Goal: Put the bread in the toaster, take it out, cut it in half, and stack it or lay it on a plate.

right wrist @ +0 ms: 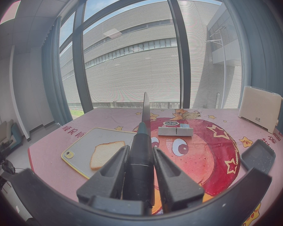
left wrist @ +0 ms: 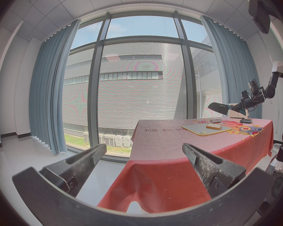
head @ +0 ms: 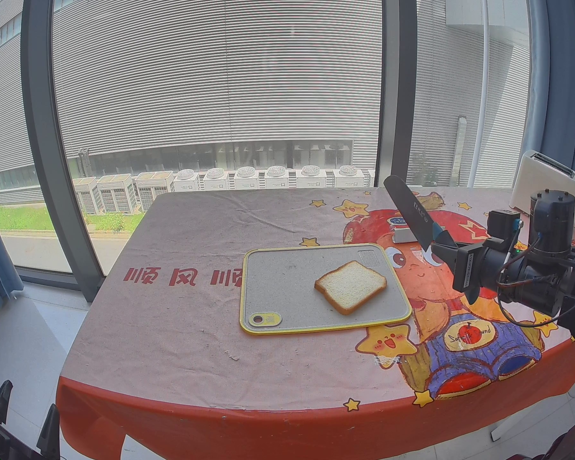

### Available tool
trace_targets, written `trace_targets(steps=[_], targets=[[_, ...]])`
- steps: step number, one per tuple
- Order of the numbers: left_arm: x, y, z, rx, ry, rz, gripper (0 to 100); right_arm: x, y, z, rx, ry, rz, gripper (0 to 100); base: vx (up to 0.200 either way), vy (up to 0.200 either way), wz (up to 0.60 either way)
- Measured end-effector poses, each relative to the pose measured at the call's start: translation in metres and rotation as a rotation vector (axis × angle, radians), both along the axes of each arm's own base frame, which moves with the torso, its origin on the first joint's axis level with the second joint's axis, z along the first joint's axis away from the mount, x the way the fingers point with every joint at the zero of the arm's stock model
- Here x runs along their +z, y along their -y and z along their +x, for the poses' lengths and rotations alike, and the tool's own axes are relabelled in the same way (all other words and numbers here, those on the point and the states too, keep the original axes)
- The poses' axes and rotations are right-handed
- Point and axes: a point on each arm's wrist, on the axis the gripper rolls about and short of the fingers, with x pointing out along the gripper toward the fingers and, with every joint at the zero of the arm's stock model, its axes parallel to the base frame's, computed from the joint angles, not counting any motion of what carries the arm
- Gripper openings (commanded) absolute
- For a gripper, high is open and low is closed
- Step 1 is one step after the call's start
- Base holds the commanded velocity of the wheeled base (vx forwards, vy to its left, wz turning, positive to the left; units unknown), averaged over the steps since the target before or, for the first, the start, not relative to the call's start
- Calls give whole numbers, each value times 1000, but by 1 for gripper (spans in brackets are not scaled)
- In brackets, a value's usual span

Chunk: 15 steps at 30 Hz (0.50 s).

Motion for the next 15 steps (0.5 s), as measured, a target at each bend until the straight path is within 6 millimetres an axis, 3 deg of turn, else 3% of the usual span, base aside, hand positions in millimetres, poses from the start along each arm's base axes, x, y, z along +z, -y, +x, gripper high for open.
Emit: trace_targets(steps=[15], targets=[[0, 0, 0, 0, 0, 0, 100, -7, -18, -15, 88, -23, -11, 0, 0, 0, 0]])
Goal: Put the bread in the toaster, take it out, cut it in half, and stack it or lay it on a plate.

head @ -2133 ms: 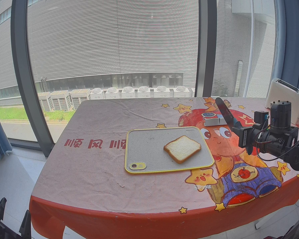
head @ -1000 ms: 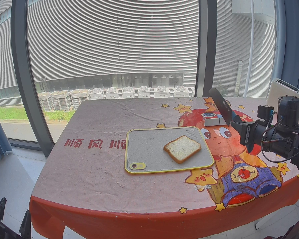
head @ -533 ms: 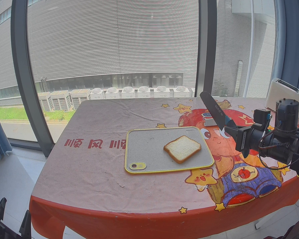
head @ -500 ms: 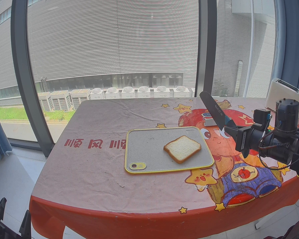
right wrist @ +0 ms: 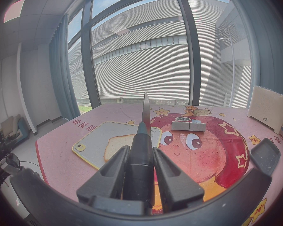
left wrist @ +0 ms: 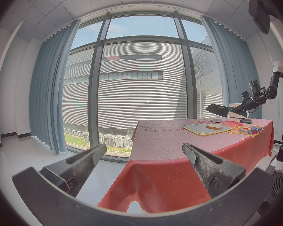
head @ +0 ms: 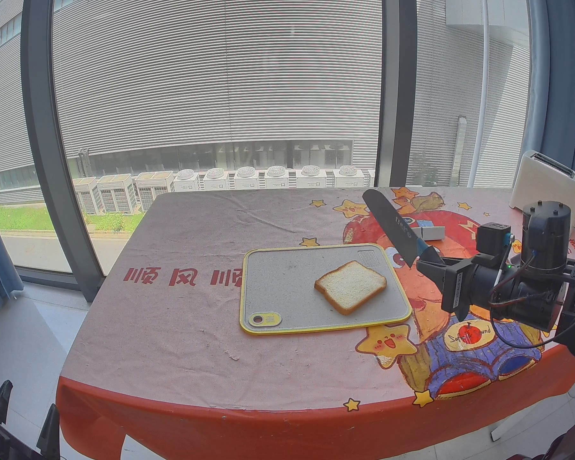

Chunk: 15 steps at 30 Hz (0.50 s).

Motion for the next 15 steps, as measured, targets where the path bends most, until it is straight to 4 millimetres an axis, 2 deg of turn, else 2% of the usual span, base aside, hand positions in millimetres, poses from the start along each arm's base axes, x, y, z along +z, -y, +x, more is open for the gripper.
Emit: trace_targets(steps=[15], targets=[[0, 0, 0, 4, 1, -1, 100, -3, -15, -22, 162, -28, 21, 0, 0, 0, 0]])
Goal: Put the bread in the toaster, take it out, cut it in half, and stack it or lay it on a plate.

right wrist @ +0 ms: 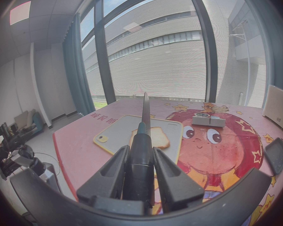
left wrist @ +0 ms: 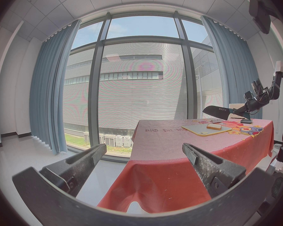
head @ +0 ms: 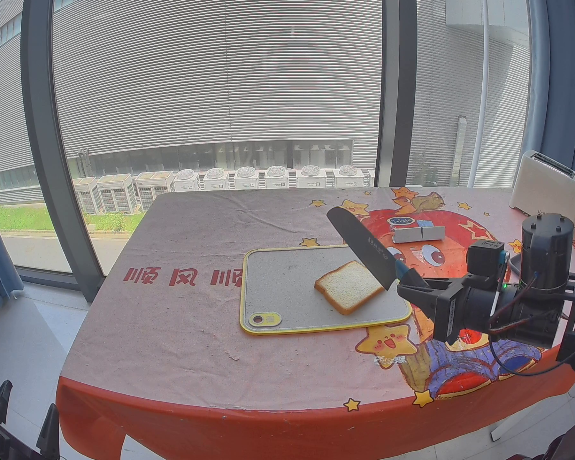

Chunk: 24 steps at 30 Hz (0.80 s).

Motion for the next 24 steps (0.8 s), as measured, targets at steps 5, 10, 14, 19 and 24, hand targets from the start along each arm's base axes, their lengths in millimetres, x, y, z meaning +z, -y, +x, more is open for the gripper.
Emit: trace_targets(steps=[5, 10, 14, 19, 24], targets=[[1, 0, 0, -3, 6, 0, 100, 4, -4, -12, 44, 5, 14, 0, 0, 0, 0], [1, 0, 0, -4, 8, 1, 100, 5, -5, -17, 62, 7, 16, 0, 0, 0, 0], [1, 0, 0, -11, 9, 10, 100, 5, -5, -18, 64, 7, 16, 0, 0, 0, 0], [1, 0, 0, -10, 9, 0, 100, 5, -5, -19, 64, 9, 18, 0, 0, 0, 0], [1, 0, 0, -3, 10, -5, 100, 6, -5, -19, 64, 11, 22, 0, 0, 0, 0]])
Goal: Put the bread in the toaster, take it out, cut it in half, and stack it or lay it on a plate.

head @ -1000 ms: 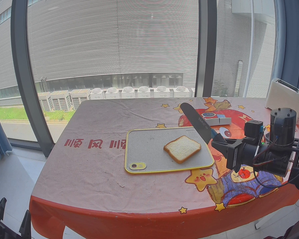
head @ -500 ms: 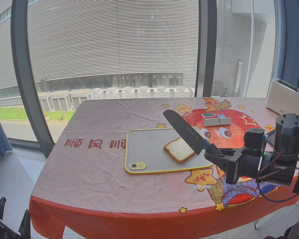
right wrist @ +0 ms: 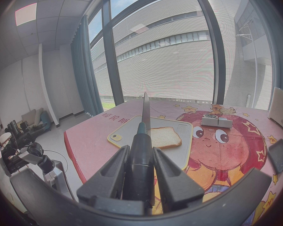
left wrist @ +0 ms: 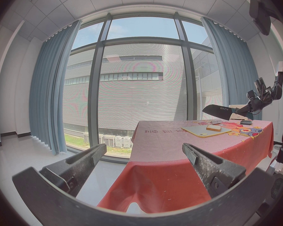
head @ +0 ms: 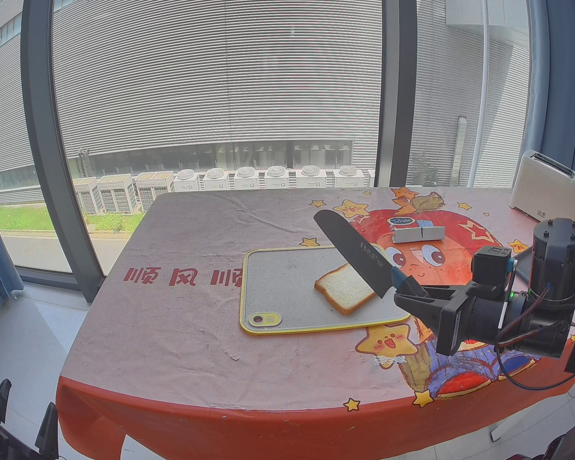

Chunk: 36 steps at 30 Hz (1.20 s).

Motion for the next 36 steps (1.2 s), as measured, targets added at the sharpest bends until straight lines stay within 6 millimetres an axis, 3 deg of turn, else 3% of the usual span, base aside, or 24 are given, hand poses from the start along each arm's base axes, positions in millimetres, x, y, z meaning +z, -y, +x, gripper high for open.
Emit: trace_targets(steps=[16, 24, 36], targets=[[2, 0, 0, -7, 22, 1, 100, -1, 1, 1, -7, -2, -2, 0, 0, 0, 0], [26, 0, -4, -22, 255, -2, 100, -1, 1, 0, -7, -4, -4, 0, 0, 0, 0], [38, 4, -6, -176, 287, 28, 100, 0, 2, -3, -10, 4, -3, 0, 0, 0, 0]])
